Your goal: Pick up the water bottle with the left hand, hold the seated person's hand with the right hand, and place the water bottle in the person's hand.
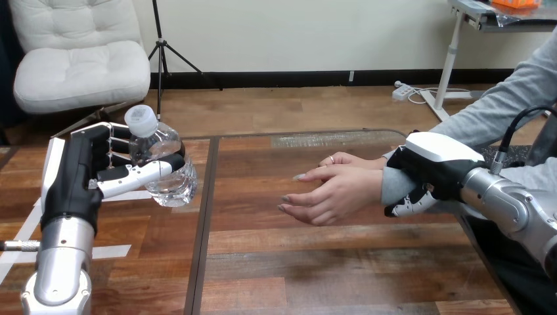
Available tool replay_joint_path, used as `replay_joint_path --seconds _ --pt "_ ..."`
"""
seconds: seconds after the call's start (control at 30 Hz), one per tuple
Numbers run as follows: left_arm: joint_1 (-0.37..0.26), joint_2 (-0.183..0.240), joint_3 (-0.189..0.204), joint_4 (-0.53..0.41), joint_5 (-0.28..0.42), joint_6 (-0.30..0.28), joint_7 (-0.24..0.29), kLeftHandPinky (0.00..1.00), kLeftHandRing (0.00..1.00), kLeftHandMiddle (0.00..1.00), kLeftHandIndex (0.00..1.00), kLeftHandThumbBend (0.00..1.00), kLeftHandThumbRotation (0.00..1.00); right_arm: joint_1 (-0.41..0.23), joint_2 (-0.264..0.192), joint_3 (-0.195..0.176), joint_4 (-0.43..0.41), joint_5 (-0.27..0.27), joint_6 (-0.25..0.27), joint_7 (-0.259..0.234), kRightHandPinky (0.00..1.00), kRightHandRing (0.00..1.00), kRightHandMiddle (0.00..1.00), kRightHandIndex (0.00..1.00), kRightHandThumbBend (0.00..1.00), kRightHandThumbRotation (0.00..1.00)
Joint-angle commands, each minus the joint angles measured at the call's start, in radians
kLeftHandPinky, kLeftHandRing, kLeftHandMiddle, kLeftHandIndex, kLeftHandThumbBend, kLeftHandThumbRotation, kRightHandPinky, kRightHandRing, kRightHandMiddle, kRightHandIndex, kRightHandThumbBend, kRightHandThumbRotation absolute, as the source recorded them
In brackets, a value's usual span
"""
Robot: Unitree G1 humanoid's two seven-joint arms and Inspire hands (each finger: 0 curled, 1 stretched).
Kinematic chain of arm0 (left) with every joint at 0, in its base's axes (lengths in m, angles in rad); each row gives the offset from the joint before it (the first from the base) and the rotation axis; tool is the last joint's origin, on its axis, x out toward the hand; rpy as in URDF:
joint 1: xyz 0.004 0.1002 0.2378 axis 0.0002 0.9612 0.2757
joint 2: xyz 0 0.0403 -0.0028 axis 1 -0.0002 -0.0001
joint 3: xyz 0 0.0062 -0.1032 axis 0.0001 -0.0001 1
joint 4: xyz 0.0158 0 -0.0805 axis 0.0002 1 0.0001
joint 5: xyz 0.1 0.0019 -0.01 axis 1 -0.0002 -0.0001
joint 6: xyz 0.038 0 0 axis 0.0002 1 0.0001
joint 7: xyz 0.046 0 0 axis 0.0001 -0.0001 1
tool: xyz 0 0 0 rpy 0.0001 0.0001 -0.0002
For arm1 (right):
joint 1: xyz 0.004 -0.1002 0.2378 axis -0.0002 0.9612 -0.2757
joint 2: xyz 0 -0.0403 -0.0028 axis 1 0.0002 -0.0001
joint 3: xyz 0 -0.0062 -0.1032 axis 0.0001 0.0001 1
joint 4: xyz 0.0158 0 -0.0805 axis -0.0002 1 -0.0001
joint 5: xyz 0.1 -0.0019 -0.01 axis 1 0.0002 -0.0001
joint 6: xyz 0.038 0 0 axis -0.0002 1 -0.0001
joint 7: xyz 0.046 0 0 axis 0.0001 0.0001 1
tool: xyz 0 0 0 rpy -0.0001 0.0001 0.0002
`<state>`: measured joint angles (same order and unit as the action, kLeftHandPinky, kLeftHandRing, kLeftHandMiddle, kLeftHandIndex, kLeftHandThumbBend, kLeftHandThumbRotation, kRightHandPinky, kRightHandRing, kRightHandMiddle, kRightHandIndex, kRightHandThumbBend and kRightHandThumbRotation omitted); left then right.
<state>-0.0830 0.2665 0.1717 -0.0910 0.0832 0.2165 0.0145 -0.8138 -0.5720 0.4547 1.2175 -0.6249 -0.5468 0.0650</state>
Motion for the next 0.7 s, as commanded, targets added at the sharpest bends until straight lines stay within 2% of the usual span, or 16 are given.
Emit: replay_joint_path --seconds 0.0,0.67 --pt "-0.078 0.001 0.003 -0.034 -0.003 -0.022 0.008 0.30 0.35 0.40 0.43 0.70 0.00 -0.137 0.044 -0.032 -0.062 0.026 -0.037 -0.032 0.23 0.28 0.34 0.35 0.53 0.00" --pt "-0.074 -0.001 0.003 -0.033 -0.004 -0.023 0.009 0.30 0.35 0.40 0.43 0.70 0.00 -0.157 0.057 -0.028 -0.080 0.016 -0.041 -0.032 0.22 0.27 0.33 0.35 0.55 0.00"
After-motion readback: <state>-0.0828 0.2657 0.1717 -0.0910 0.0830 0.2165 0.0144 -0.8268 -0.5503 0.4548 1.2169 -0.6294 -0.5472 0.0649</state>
